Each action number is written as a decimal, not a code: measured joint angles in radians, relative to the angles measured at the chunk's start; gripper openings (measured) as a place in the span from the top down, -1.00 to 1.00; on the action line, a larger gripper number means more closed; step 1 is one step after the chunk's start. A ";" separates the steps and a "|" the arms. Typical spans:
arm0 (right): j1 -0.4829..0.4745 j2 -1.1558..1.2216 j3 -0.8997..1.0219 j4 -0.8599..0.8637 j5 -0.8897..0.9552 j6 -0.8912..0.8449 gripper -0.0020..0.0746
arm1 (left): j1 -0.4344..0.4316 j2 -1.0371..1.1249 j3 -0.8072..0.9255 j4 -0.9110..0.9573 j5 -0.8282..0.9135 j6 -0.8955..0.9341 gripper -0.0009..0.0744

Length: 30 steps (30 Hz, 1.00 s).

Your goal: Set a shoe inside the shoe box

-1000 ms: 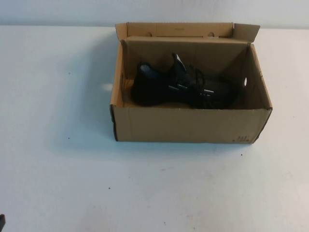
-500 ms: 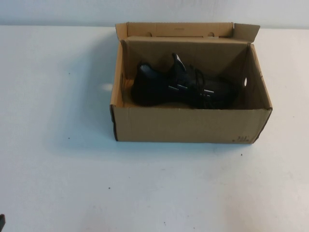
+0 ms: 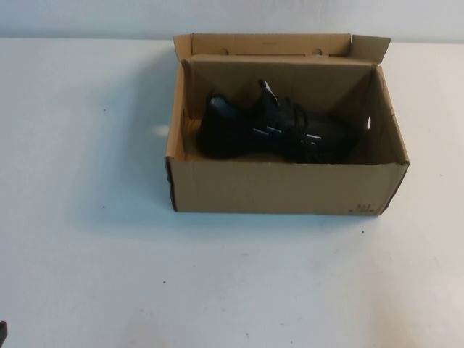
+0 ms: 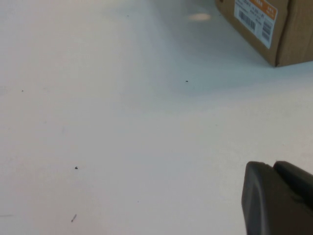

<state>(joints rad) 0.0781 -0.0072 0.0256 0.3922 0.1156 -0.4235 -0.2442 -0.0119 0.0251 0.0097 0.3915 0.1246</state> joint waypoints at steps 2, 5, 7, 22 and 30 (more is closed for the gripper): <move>0.000 0.000 0.000 -0.002 0.000 0.000 0.99 | 0.000 0.000 0.000 0.000 0.000 0.000 0.98; 0.000 0.000 0.000 -0.004 0.013 0.000 0.99 | 0.000 0.000 0.000 0.002 0.000 0.000 0.98; 0.000 0.000 0.000 -0.007 0.049 0.008 0.99 | 0.000 0.000 0.000 0.002 0.000 0.000 0.98; 0.000 0.000 0.000 -0.518 0.219 0.636 0.99 | 0.000 0.000 0.000 0.008 0.000 0.000 0.98; 0.000 0.000 0.000 -0.347 0.222 0.451 0.99 | 0.000 0.000 0.000 0.008 0.000 0.000 0.98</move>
<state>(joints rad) 0.0781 -0.0072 0.0256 0.0448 0.3380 0.0276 -0.2442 -0.0119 0.0251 0.0172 0.3915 0.1246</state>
